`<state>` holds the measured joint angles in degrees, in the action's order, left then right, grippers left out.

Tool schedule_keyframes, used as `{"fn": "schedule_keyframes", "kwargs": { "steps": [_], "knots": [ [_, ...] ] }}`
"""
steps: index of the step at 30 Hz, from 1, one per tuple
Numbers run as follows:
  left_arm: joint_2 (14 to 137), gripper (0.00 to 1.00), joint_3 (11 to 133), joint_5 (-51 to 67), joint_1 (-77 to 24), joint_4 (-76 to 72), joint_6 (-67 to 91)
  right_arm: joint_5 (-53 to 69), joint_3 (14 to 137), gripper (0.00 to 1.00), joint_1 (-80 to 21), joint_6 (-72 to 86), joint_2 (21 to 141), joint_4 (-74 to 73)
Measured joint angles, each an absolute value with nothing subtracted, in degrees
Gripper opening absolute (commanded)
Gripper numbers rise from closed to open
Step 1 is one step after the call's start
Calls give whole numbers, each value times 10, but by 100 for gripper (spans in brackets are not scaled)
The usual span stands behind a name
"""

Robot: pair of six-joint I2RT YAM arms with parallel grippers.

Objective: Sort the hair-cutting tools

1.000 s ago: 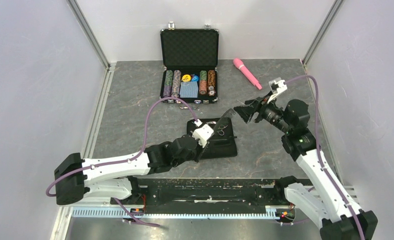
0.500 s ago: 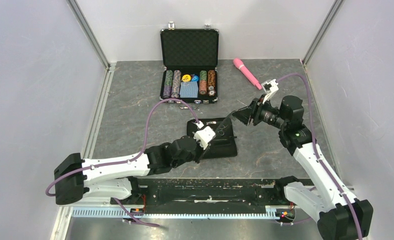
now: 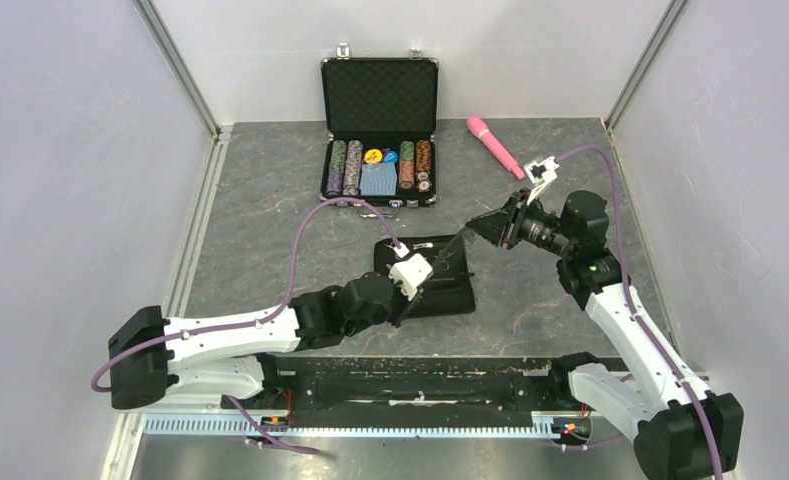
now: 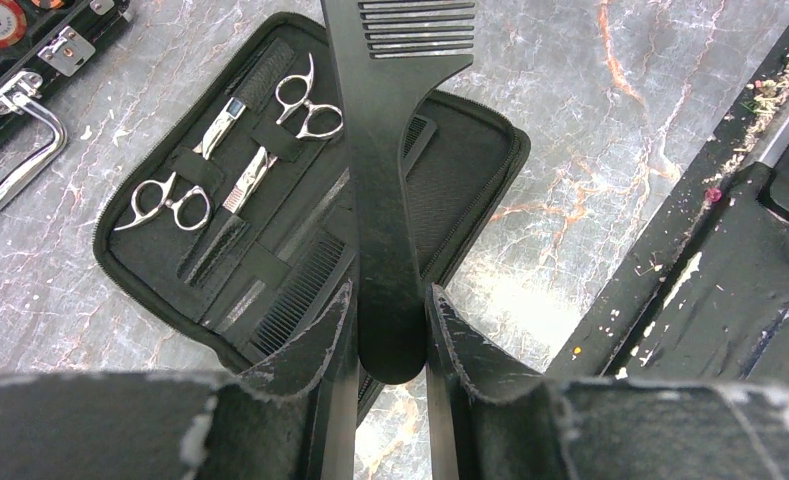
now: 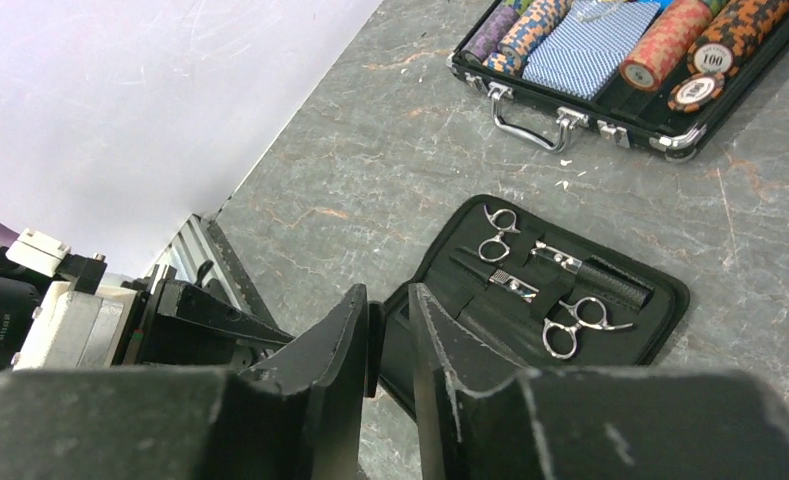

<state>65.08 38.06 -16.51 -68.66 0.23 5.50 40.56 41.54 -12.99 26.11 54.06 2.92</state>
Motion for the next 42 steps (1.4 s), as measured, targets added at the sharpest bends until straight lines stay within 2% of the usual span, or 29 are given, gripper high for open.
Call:
{"fn": "schedule_keyframes", "kwargs": {
  "steps": [4,5,7,12,15,22,28,32,42],
  "knots": [
    [649,3,380,-165,-687,3,51,409,410,5,-127,265,541,34],
    [648,8,380,-165,-687,3,51,410,409,0,-125,267,541,35],
    [645,28,378,-165,-687,3,51,414,406,0,-123,272,541,39],
    [642,64,374,-175,-689,4,52,417,392,0,-115,274,536,47],
    [637,73,374,-194,-689,11,55,408,373,0,-103,270,529,56],
    [624,71,375,-239,-687,55,100,402,292,0,-66,305,515,113],
    [637,53,380,-237,-651,116,170,410,224,0,-20,368,501,185],
    [667,45,380,-208,-603,150,213,422,180,0,8,406,491,223],
    [754,33,398,-147,-579,191,246,421,125,0,37,439,467,245]
  ]
}}
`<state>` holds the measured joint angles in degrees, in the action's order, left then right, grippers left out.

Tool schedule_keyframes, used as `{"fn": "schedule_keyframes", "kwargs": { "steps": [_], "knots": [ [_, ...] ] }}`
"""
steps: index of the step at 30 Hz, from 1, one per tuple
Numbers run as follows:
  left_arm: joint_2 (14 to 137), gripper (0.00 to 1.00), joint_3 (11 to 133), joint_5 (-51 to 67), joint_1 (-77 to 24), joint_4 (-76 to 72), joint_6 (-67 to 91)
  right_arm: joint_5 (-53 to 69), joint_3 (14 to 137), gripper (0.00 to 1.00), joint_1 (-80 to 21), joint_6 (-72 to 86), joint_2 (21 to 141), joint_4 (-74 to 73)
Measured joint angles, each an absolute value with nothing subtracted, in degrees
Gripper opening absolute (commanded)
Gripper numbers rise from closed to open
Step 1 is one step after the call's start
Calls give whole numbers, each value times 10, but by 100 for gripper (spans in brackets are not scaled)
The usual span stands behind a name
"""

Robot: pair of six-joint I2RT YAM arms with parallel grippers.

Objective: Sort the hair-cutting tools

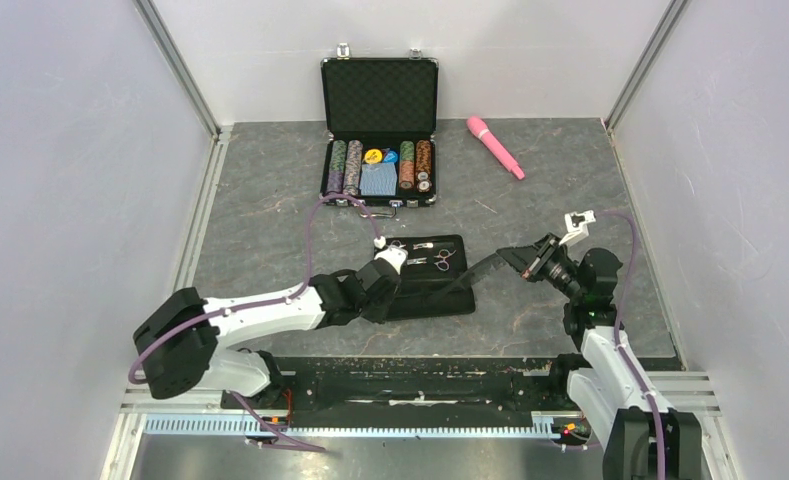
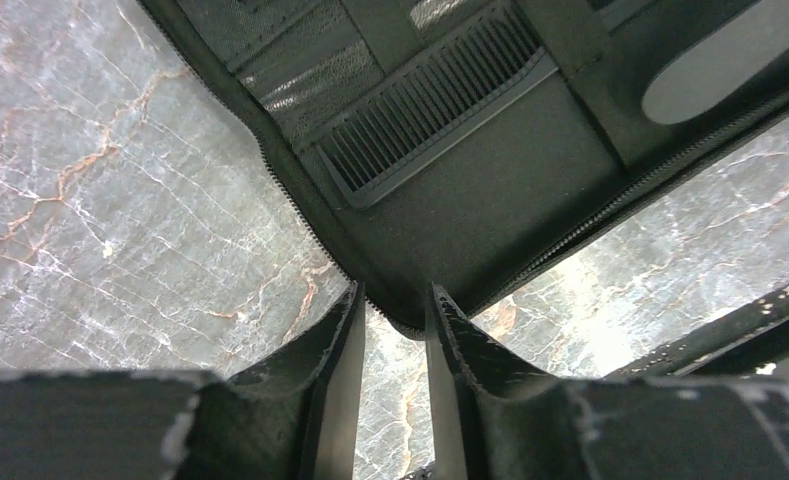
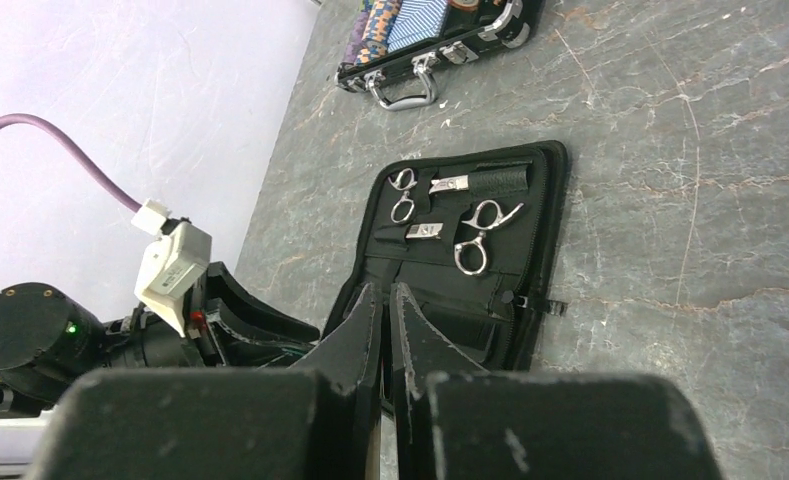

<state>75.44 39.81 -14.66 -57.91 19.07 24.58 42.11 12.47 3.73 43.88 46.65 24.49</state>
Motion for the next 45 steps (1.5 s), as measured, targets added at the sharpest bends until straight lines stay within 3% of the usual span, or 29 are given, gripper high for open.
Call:
{"fn": "schedule_keyframes", "kwargs": {
  "steps": [16,31,45],
  "knots": [
    [863,21,452,-113,-547,239,272,388,121,0,48,416,465,211],
    [864,18,454,-100,-530,244,300,375,68,0,48,410,456,211],
    [861,17,451,-99,-529,243,300,346,6,9,49,482,446,319]
  ]
}}
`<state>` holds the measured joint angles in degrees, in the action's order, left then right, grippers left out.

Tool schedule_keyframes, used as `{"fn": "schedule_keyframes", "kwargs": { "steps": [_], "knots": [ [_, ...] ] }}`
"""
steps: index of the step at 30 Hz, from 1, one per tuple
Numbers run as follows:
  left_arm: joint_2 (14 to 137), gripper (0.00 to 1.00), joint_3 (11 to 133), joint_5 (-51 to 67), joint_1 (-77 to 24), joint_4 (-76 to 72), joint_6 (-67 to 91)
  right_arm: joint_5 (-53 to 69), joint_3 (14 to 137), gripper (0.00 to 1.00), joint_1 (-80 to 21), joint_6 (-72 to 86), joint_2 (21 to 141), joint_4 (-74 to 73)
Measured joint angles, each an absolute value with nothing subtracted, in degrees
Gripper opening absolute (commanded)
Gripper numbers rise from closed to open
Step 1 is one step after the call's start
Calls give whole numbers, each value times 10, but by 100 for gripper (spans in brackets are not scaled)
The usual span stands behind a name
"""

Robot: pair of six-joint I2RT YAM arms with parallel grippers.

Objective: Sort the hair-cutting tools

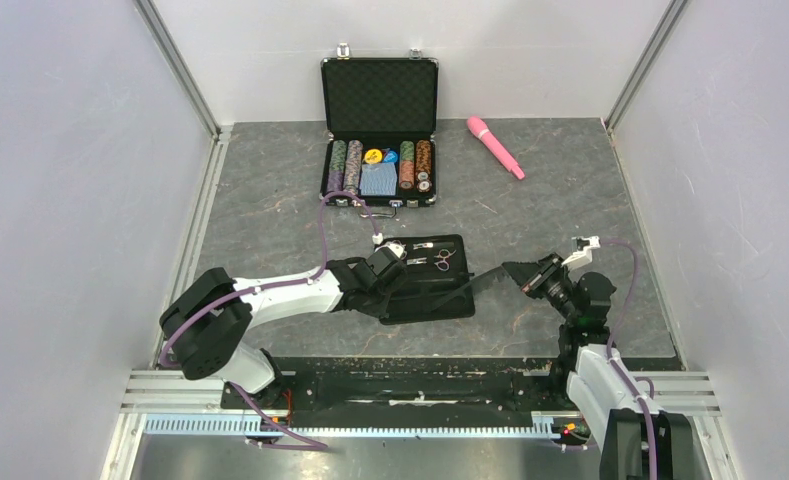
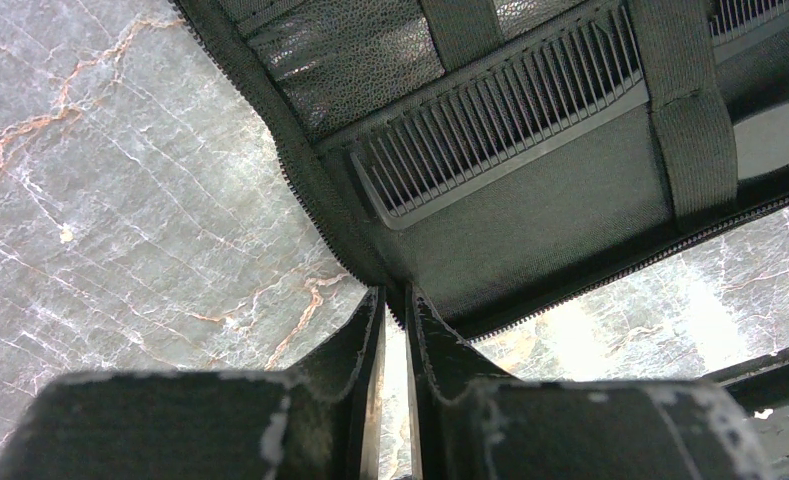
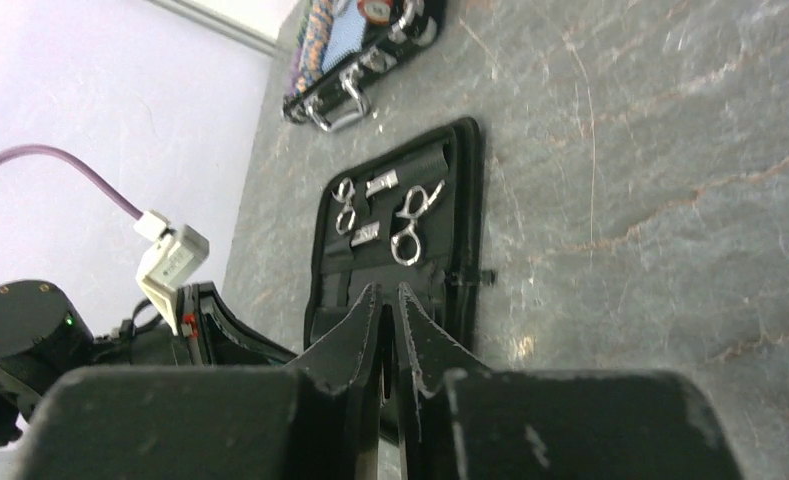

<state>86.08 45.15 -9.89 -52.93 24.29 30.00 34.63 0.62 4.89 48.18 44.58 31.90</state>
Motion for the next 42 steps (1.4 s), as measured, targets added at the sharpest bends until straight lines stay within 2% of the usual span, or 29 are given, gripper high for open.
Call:
{"fn": "schedule_keyframes", "kwargs": {
  "steps": [6,14,23,30,37,42],
  "knots": [
    [860,17,451,-99,-529,243,300,318,6,15,47,488,446,356],
    [859,17,450,-99,-529,241,300,284,6,16,38,423,447,259],
    [859,17,450,-99,-529,241,300,279,6,31,27,385,460,204],
    [859,17,450,-97,-528,241,300,272,8,49,1,329,489,161],
    [858,17,450,-97,-528,242,300,219,78,62,-34,238,486,49],
    [856,17,449,-97,-528,242,300,164,128,66,-72,194,483,-35]
  ]
}}
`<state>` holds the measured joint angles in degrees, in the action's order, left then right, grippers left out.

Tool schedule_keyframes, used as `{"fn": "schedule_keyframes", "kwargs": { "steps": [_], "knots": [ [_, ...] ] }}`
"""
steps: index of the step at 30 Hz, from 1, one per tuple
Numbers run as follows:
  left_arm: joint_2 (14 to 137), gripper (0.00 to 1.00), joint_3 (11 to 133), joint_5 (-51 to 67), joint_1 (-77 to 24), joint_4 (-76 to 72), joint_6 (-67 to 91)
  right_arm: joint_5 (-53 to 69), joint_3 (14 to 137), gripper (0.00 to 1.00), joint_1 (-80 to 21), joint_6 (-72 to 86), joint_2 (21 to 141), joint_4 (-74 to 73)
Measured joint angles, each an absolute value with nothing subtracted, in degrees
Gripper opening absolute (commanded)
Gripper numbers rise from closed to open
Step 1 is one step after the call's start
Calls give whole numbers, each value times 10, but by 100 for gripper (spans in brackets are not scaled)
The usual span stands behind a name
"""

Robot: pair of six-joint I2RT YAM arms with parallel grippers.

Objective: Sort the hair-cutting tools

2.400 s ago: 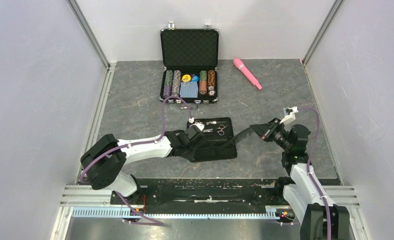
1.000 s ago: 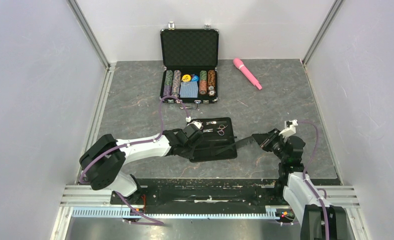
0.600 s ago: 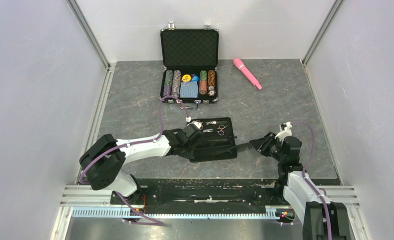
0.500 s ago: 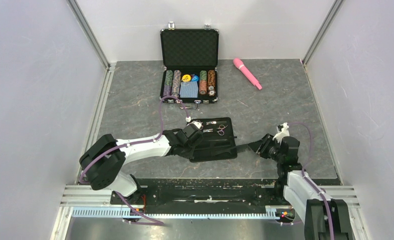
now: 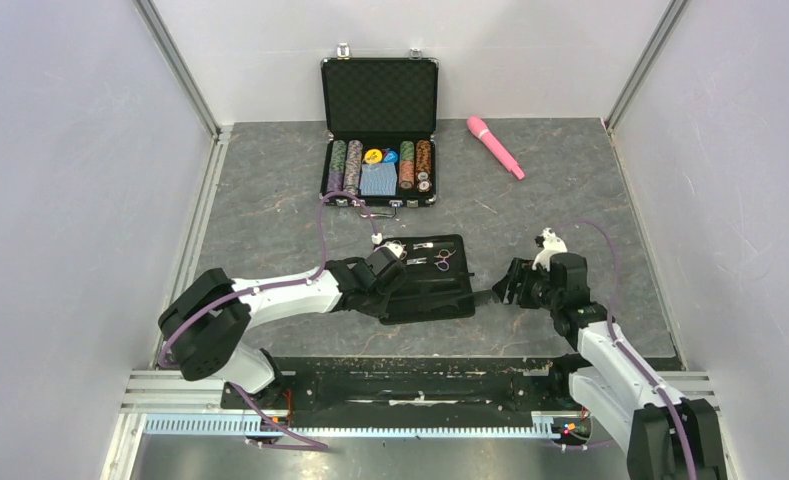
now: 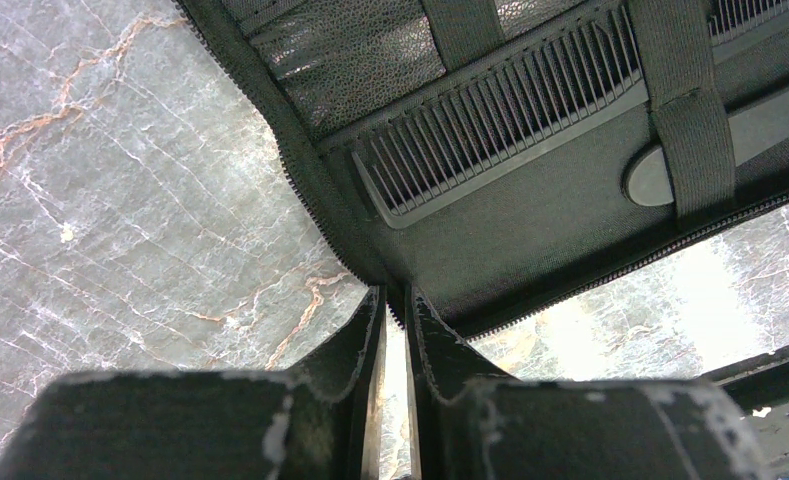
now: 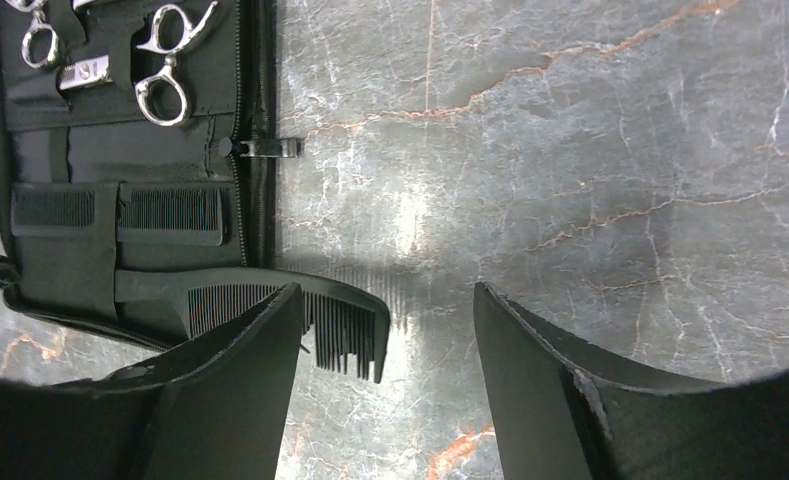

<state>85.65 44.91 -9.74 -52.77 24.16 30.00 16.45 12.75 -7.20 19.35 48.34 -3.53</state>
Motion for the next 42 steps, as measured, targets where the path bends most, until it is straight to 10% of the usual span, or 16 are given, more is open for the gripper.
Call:
{"fn": "schedule_keyframes", "kwargs": {
  "steps": [42],
  "knots": [
    [820,16,416,-101,-524,207,309,-72,267,81,-456,278,659,-79]
  ]
}}
